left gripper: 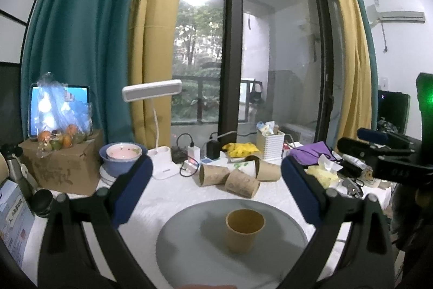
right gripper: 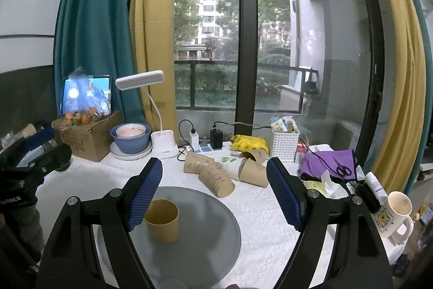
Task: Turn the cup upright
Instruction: 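Open the right gripper and withdraw both grippers from the upright cup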
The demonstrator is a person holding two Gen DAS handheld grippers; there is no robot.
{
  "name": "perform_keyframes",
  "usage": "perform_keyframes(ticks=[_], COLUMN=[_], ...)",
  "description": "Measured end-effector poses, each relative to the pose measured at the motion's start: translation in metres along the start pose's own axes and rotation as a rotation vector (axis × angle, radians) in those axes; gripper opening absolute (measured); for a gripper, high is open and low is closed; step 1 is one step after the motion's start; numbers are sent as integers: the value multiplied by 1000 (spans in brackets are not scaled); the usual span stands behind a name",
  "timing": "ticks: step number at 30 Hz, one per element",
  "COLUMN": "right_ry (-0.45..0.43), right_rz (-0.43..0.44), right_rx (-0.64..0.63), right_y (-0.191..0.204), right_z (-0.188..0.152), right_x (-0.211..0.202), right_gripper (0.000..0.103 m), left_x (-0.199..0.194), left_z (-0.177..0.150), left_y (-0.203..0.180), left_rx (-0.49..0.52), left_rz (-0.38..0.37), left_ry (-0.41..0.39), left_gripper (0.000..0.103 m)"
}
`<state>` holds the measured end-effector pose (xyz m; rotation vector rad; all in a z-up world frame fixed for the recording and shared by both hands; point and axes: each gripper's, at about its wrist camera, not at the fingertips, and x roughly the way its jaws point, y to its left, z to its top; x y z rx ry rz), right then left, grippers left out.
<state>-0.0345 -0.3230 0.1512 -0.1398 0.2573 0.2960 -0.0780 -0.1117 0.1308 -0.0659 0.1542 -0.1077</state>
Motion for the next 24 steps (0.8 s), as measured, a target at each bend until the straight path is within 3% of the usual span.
perform_keyframes(ticks=[24], right_ry=[10], right_rz=[11], right_rx=[-9], right_y=[4], right_z=[-1], right_x=[-1], right_gripper=[82], left_x=[1], left_z=[-5], left_y=[1], left_rx=[-22], left_rz=[-6], left_ry=[4], left_gripper=[97])
